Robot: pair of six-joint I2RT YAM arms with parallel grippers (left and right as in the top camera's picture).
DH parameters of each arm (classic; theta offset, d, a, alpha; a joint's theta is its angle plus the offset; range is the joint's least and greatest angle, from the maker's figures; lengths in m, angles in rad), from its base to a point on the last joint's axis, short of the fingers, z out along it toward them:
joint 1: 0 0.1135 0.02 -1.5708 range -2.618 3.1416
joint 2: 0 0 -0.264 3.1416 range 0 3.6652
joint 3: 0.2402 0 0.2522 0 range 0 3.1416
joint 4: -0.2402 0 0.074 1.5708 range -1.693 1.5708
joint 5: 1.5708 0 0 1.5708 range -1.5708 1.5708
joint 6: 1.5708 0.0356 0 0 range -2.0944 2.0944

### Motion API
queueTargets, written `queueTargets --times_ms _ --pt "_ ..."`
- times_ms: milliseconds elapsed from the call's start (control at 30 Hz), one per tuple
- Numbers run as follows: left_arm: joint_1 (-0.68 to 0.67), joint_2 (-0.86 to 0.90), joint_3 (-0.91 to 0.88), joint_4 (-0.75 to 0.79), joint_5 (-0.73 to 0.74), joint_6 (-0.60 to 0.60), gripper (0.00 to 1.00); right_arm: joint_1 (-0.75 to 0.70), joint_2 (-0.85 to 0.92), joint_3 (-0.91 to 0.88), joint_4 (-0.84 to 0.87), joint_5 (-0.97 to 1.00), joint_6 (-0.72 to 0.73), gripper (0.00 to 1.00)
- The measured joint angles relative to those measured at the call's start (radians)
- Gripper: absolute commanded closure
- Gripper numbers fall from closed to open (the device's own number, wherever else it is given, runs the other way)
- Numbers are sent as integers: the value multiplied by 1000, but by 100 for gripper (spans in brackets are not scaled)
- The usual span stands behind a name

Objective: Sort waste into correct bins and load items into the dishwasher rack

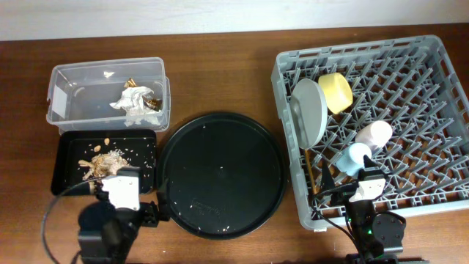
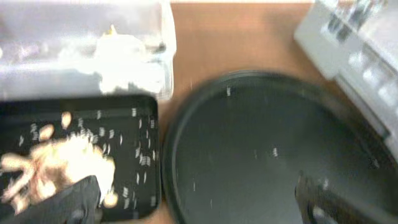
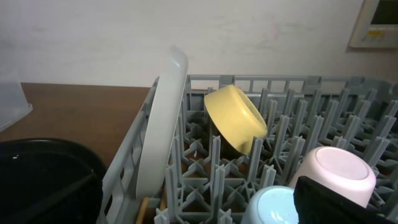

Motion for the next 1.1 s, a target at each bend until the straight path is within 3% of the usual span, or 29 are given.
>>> queueTargets --times_ms 200,433,500,633,1100 --pt "0 -237 -299 338 0 -3 1 0 0 0 0 0 0 1" --pt "0 -348 -497 768 -56 -3 1 1 0 0 0 0 0 1" --pt "0 -348 -518 765 -98 -3 1 1 0 0 0 0 0 1" --pt "0 -350 -527 606 -122 -3 1 1 0 0 0 0 0 2" --pt "0 -349 -528 608 -122 -3 1 1 0 0 0 0 0 1"
